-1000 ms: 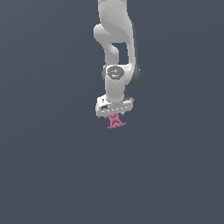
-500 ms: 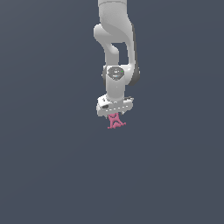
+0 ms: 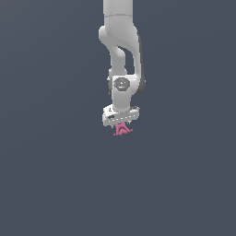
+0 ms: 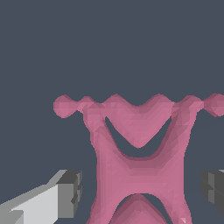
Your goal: Pick up the object and move it to a goal position.
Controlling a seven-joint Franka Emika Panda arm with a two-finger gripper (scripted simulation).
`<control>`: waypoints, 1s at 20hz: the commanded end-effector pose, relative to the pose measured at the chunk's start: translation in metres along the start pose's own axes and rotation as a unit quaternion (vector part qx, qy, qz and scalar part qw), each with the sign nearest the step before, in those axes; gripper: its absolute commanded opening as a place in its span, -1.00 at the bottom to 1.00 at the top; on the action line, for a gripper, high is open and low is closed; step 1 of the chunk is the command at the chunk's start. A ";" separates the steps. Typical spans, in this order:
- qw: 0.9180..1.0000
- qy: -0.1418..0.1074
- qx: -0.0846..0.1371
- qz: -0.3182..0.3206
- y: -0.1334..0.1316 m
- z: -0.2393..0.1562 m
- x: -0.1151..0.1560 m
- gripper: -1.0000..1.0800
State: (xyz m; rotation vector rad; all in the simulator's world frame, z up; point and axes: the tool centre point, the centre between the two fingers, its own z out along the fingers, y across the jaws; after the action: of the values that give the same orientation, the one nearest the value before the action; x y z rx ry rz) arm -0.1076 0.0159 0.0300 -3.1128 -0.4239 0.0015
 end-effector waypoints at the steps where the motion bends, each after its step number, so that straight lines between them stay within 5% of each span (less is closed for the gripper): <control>1: 1.000 0.000 0.000 0.000 0.000 0.009 0.000 0.92; 6: 1.000 0.000 0.000 0.000 0.000 0.016 0.000 0.92; 7: 1.000 0.000 0.000 0.000 0.000 0.016 0.000 -1.00; 20: 1.000 0.000 0.000 0.000 0.001 0.013 0.001 -1.00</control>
State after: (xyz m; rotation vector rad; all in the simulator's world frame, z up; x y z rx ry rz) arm -0.1073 0.0153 0.0159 -3.1134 -0.4225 0.0006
